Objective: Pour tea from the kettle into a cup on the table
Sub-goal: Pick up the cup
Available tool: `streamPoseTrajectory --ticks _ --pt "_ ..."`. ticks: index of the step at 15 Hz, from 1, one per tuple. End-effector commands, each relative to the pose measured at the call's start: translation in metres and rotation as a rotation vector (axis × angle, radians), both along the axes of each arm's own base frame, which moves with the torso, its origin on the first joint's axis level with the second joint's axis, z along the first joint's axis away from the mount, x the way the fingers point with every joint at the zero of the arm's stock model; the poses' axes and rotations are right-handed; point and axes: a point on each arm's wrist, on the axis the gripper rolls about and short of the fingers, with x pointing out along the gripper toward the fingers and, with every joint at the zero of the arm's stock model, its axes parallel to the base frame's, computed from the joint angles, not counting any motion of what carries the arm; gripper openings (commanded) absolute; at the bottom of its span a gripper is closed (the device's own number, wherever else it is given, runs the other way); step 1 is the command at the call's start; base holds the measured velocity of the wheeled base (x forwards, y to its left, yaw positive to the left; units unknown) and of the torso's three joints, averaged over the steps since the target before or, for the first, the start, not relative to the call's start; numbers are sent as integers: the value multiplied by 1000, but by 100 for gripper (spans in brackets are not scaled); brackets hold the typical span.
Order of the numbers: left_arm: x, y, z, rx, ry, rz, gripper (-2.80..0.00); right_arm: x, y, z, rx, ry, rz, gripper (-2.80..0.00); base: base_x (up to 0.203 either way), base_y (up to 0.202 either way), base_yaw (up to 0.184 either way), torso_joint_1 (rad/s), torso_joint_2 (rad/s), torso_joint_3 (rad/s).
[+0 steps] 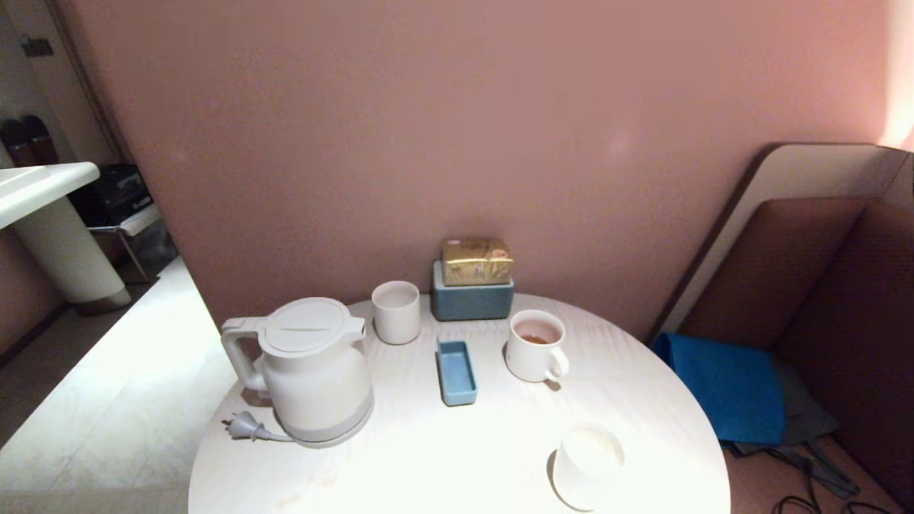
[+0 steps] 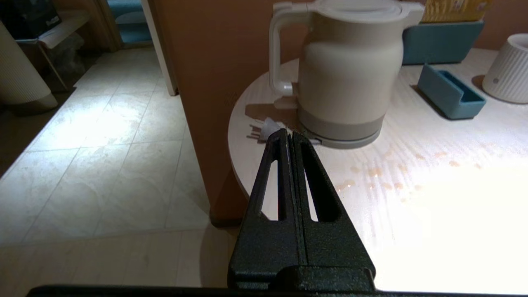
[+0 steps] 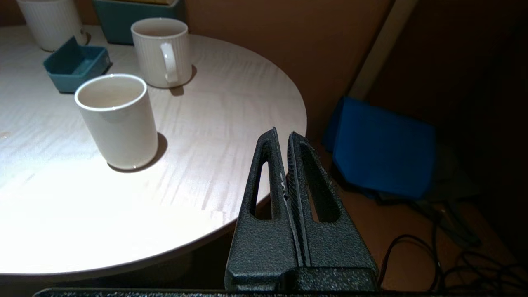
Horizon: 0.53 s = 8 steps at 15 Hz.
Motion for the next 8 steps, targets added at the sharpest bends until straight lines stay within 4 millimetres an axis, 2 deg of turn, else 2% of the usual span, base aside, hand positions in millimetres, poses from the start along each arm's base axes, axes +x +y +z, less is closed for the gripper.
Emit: streamPoseTrajectory --ticks 1,4,8 --pt "0 0 0 0 0 0 -280 0 0 0 0 1 1 -280 0 0 0 -173 422 242" --pt "0 0 0 0 1 0 -280 0 0 0 -2 0 1 -280 0 0 0 -66 155 87" --pt "0 0 0 0 -1 0 -280 0 0 0 -9 -1 2 -280 0 0 0 -9 19 10"
